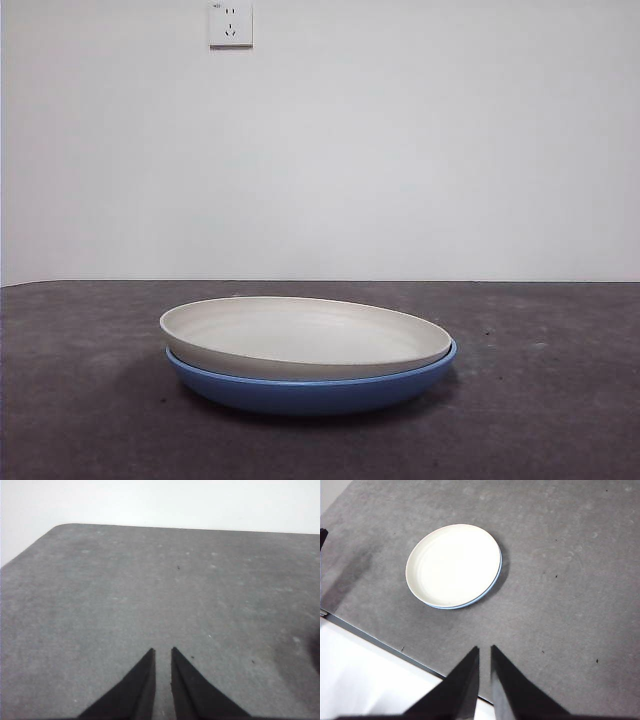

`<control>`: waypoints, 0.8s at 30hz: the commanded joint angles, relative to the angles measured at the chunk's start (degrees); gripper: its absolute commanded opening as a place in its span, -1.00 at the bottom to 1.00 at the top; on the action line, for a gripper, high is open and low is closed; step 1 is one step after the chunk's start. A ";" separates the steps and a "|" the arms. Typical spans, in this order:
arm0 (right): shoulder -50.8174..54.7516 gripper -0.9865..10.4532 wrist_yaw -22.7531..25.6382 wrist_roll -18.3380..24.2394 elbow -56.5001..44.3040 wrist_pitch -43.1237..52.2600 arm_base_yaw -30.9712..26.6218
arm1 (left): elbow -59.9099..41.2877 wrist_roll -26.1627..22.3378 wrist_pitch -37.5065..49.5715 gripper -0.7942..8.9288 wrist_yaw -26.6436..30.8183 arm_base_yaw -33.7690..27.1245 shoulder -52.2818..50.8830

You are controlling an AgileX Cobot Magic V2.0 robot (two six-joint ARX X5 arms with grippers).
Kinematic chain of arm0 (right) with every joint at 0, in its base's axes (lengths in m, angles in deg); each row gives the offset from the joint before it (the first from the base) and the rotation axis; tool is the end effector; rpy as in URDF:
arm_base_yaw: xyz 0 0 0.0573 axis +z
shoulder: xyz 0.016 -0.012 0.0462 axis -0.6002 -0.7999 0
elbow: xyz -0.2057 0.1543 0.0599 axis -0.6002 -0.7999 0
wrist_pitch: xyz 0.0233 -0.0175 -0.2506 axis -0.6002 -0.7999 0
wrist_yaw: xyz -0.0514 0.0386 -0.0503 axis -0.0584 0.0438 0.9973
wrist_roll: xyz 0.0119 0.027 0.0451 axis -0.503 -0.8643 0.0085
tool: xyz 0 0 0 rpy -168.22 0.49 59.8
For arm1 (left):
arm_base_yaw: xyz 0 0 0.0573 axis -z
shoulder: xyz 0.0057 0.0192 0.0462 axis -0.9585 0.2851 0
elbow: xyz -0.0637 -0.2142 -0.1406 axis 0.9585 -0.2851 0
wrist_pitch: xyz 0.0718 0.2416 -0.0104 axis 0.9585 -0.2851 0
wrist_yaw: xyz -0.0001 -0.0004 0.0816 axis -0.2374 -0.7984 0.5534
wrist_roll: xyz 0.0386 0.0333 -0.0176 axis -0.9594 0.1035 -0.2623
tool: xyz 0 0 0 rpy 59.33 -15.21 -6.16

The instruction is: Pick up the white plate, put it on the blue plate, put it on desk

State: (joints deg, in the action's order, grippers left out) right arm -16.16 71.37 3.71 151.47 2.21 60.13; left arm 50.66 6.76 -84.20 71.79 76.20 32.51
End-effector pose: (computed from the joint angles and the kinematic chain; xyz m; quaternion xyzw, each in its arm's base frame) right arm 0.0166 0.0136 0.3717 0.0638 0.3549 0.2491 0.8988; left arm 0.0940 -0.0045 0.1575 -0.0190 0.0845 -0.0210 0.9960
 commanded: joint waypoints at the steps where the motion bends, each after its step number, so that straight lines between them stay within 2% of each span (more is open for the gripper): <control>1: -0.13 -0.77 0.00 -0.17 0.98 -1.99 0.35 | -1.73 -0.04 1.11 -0.73 0.09 -0.46 -0.15; 24: -0.13 -0.77 0.00 -0.17 0.98 -1.99 0.35 | -1.70 -0.09 0.94 -0.73 0.09 -0.66 -0.15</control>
State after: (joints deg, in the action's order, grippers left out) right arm -16.16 71.35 3.69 151.47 2.21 60.13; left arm 50.14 6.76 -82.98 71.79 75.59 32.45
